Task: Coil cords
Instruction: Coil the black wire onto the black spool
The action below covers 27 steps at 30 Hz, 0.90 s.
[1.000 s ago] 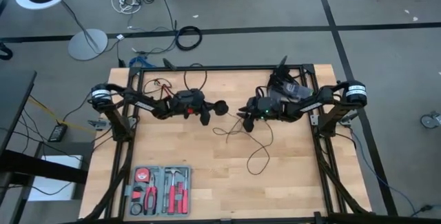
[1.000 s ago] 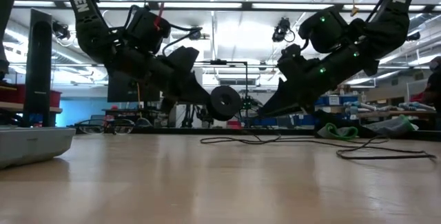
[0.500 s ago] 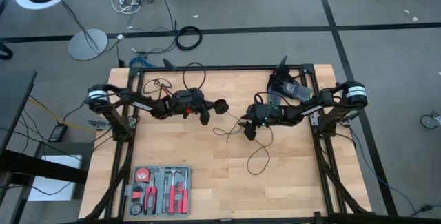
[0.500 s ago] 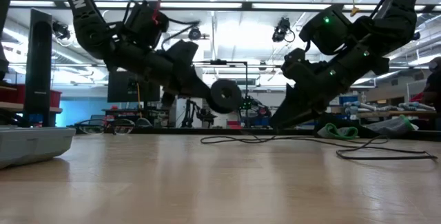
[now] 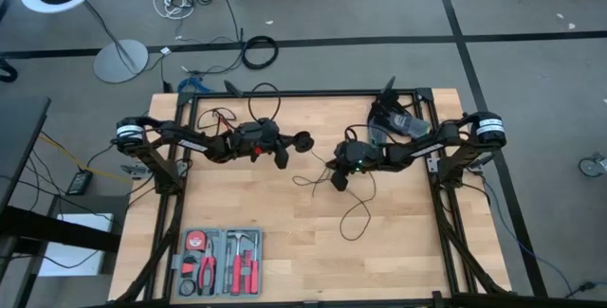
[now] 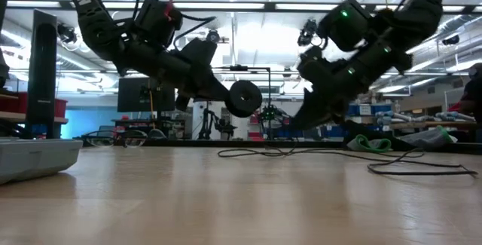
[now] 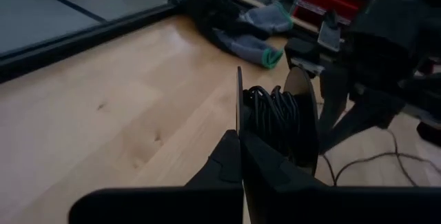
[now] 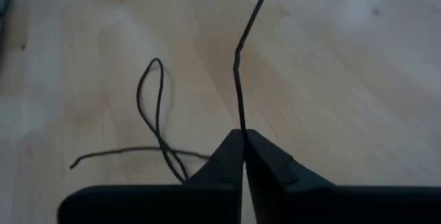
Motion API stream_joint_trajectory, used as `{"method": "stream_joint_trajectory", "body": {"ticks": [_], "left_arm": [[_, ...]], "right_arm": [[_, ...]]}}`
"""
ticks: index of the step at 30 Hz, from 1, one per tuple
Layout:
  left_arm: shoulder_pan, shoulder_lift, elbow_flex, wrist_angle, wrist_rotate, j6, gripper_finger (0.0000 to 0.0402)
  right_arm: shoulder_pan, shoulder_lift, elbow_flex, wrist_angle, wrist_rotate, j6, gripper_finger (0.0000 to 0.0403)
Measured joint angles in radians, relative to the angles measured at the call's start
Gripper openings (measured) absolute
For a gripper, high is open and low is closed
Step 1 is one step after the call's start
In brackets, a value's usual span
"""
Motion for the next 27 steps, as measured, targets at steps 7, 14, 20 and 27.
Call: {"method": "stream_joint_trajectory", "body": {"ticks": [7, 14, 20, 27], "left_arm": [[0.000, 0.000, 0.040, -0.017, 0.000, -0.001, 0.0000], [0.000, 0.000, 0.069, -0.042, 0.013, -0.001, 0.0000], [0.001, -0.002, 0.073, -0.083, 0.003, -0.001, 0.0000], [-0.002, 0.004, 0.073, -0.208, -0.017, 0.019, 0.0000]], "right_arm": [[0.002, 0.045, 0.155, -0.181, 0.025, -0.043, 0.0002], [0.002, 0.229, 0.333, -0.195, -0.003, -0.119, 0.0001], [-0.008, 0.309, 0.500, -0.229, -0.017, -0.221, 0.0001], [-0.038, 0.259, 0.597, -0.372, -0.017, -0.296, 0.0000]]}}
